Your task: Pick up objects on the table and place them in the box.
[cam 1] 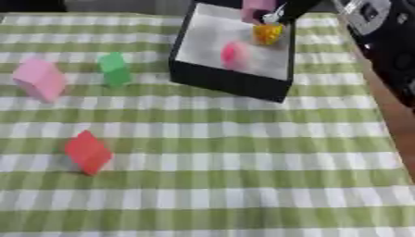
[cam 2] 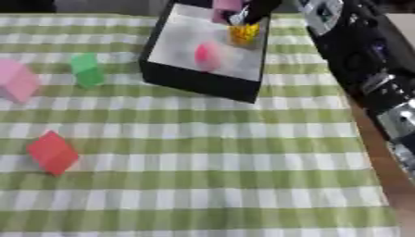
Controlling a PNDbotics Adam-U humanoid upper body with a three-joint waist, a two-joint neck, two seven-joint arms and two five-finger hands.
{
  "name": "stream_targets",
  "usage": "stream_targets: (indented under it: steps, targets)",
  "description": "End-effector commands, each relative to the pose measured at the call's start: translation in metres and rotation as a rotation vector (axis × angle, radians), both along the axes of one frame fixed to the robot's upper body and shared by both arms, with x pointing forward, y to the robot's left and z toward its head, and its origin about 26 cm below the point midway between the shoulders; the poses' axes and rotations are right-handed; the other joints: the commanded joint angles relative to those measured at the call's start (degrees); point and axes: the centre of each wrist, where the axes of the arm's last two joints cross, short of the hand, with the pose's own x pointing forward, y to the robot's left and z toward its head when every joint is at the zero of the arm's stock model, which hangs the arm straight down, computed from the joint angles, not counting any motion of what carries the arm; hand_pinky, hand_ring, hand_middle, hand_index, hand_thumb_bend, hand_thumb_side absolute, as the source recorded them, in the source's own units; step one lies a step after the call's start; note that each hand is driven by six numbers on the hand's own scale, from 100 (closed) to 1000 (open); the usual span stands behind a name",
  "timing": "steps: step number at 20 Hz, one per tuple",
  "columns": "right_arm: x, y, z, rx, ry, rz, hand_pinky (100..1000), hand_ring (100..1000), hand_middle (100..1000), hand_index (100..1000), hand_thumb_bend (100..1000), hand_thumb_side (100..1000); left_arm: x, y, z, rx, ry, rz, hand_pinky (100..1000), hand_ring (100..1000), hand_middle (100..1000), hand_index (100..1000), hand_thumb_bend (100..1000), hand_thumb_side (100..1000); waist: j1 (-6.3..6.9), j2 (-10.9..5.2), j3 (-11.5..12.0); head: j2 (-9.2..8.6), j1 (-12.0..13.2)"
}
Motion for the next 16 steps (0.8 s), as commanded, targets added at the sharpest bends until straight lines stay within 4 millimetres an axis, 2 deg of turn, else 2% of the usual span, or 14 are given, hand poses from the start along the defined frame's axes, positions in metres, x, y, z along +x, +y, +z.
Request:
stream_targets:
  steps: [1,6,9,13,16]
  targets:
    - [0.002,-0.005,0.000,-0.035,-0.009,-0.003,876,665,500,666,100,323,-0.001,0.002,0.011,0.022,-0.033,-0.002,775,813,796,803,100,764,-0.65,-0.04,0.2,-0.74,-0.7]
    - [0.006,-0.008,-0.017,-0.075,0.006,-0.010,873,676,511,675,100,351,-0.001,0.001,0.011,0.020,-0.034,-0.004,775,813,796,803,100,765,-0.80,-0.04,0.3,-0.72,-1.5]
    - [0.007,-0.010,-0.024,-0.106,0.018,-0.005,874,688,525,689,133,379,-0.001,0.001,0.011,0.020,-0.033,-0.003,776,813,796,803,100,765,-0.83,-0.02,0.4,-0.81,-1.6]
    - [0.007,-0.012,-0.025,-0.136,0.009,-0.018,883,741,609,766,249,433,-0.001,0.002,0.010,0.020,-0.032,-0.001,776,813,795,803,100,766,-0.82,0.01,0.4,-0.81,-1.7]
    - [0.007,-0.011,-0.020,-0.152,-0.018,-0.024,913,834,736,883,396,484,-0.001,0.002,0.010,0.020,-0.030,-0.002,776,813,795,803,100,766,-0.77,-0.01,0.2,-0.71,-1.6]
